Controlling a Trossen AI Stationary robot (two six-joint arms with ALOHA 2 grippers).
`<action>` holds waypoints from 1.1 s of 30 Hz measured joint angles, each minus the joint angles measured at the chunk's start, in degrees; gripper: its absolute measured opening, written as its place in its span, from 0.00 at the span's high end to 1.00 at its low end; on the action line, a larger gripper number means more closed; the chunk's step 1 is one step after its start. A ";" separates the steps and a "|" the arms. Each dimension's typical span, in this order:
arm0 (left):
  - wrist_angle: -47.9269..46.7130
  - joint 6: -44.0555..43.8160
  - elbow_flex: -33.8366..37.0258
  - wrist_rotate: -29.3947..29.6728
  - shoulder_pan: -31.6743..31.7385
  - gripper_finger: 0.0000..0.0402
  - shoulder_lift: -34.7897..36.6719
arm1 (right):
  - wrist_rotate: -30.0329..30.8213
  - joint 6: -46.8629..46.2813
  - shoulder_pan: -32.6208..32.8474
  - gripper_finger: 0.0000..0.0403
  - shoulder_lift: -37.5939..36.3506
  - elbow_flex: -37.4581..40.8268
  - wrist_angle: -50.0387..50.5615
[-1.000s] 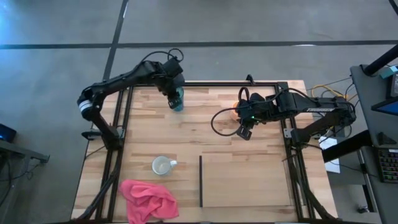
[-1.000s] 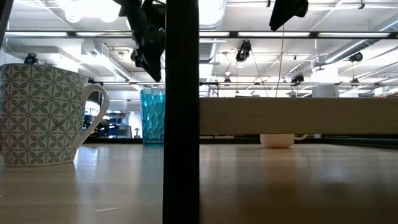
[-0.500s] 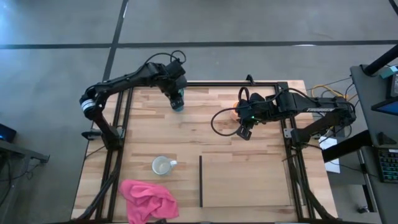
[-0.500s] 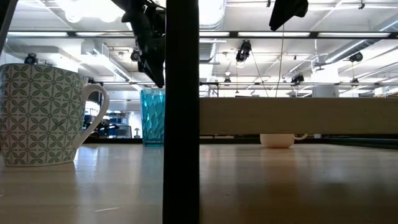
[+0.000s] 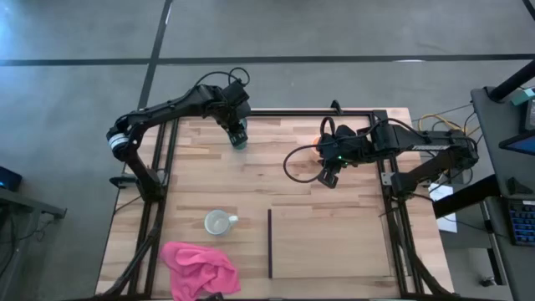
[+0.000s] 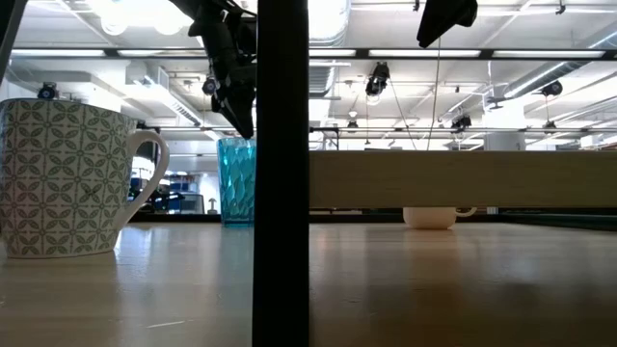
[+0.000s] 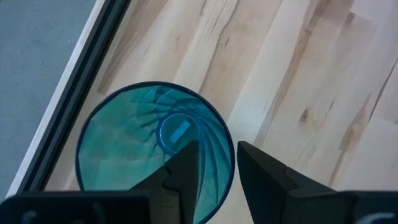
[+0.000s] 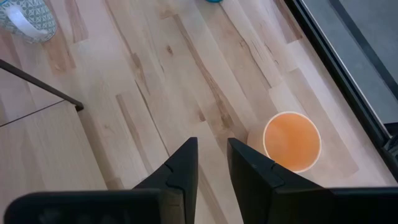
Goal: Stack small to large cups/mugs on shelf
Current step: Put the blue cup on the shelf
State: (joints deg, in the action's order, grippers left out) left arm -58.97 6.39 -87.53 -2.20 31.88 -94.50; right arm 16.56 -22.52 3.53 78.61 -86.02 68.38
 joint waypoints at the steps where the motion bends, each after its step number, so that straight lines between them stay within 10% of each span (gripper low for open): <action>1: 0.01 0.01 0.00 0.00 0.00 0.76 0.00 | 0.00 0.00 0.00 0.80 0.00 0.00 0.00; 19: 3.66 -0.17 4.22 0.17 0.00 0.77 0.00 | 0.00 -0.02 0.04 0.81 0.02 0.00 -0.10; 33: 4.45 -0.03 4.05 0.22 -0.21 0.99 0.00 | 0.00 -0.02 0.00 0.81 0.02 0.00 -0.10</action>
State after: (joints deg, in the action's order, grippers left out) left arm -54.52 6.36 -83.47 -1.98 31.67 -94.50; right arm 16.56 -22.55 3.53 78.63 -86.02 68.28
